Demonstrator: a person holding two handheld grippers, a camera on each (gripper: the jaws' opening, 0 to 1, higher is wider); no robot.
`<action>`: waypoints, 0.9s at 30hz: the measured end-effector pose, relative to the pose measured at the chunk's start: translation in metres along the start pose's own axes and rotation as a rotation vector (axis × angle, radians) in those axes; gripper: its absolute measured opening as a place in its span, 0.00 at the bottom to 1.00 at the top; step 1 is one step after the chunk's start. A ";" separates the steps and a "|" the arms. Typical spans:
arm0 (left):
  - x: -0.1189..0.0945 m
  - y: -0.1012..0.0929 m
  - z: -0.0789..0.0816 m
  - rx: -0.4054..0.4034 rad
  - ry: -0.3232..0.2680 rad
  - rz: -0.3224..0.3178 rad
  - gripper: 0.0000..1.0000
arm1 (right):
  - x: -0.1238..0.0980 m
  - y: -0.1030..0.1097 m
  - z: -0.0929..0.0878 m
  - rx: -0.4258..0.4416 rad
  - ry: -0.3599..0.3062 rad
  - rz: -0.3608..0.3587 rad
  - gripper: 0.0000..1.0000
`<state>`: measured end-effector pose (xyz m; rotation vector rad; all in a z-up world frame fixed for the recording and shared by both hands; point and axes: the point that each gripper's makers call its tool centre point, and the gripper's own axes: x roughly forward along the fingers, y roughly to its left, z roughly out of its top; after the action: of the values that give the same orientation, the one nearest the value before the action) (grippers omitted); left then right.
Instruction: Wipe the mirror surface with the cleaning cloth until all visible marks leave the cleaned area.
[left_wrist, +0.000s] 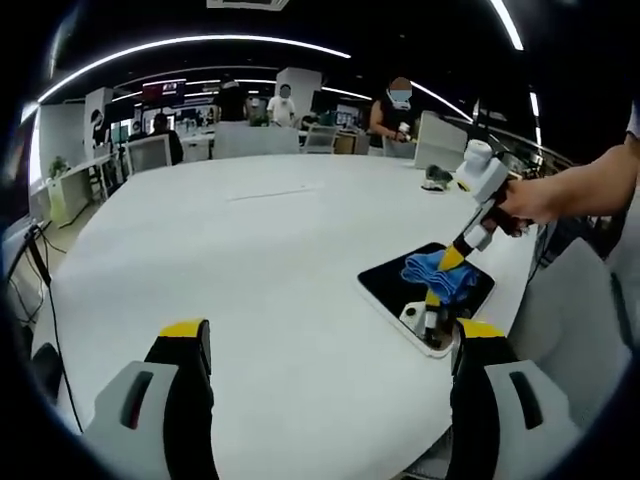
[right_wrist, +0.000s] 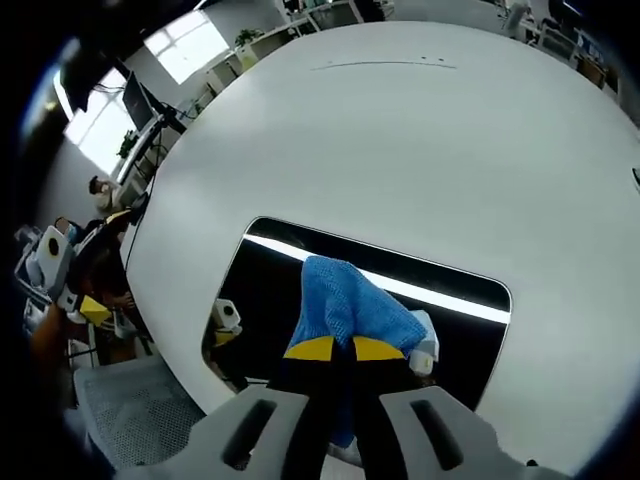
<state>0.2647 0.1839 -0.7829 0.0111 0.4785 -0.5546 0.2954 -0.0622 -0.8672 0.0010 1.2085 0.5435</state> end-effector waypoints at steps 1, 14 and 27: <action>0.001 0.002 0.002 0.006 -0.005 0.009 0.99 | -0.001 -0.002 0.000 0.001 0.000 0.000 0.00; 0.002 0.007 0.000 0.006 0.008 0.019 0.99 | -0.014 -0.029 -0.011 0.013 0.007 -0.021 0.00; 0.001 -0.001 0.007 0.002 -0.009 0.018 0.99 | -0.026 -0.052 -0.018 0.050 -0.008 -0.029 0.00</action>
<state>0.2678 0.1821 -0.7773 0.0151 0.4690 -0.5374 0.2937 -0.1226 -0.8659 0.0276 1.2120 0.4873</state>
